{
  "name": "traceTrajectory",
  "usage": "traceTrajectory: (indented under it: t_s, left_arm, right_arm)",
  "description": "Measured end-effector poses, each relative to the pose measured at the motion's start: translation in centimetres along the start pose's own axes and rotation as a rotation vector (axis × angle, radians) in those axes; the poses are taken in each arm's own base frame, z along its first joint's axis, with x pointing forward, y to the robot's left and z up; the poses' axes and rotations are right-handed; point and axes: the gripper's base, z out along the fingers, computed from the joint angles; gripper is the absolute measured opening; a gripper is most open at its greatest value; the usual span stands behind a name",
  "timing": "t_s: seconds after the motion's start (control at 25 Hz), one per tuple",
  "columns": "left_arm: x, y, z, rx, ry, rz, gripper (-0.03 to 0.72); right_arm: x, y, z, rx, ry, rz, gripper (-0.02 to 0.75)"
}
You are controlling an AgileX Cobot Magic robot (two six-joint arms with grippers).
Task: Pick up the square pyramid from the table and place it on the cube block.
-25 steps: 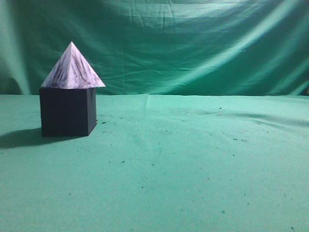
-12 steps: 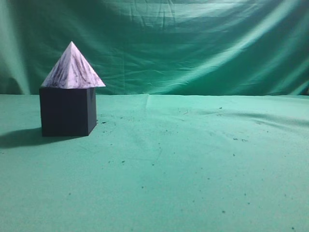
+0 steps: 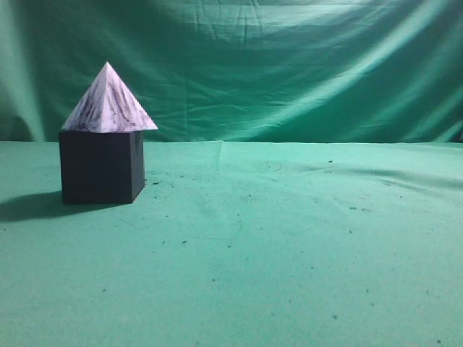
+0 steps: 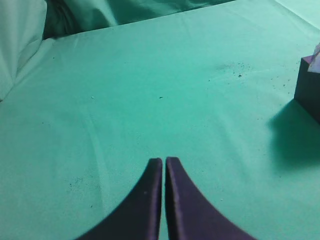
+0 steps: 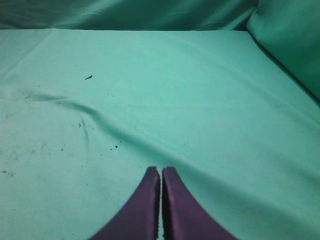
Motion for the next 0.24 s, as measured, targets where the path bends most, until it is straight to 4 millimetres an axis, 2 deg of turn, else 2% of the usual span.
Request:
traceTrajectory:
  t_s: [0.24]
  left_arm:
    - [0.00,0.00,0.00,0.000,0.000,0.000,0.000]
  right_arm:
    - [0.00,0.00,0.00,0.000,0.000,0.000,0.000]
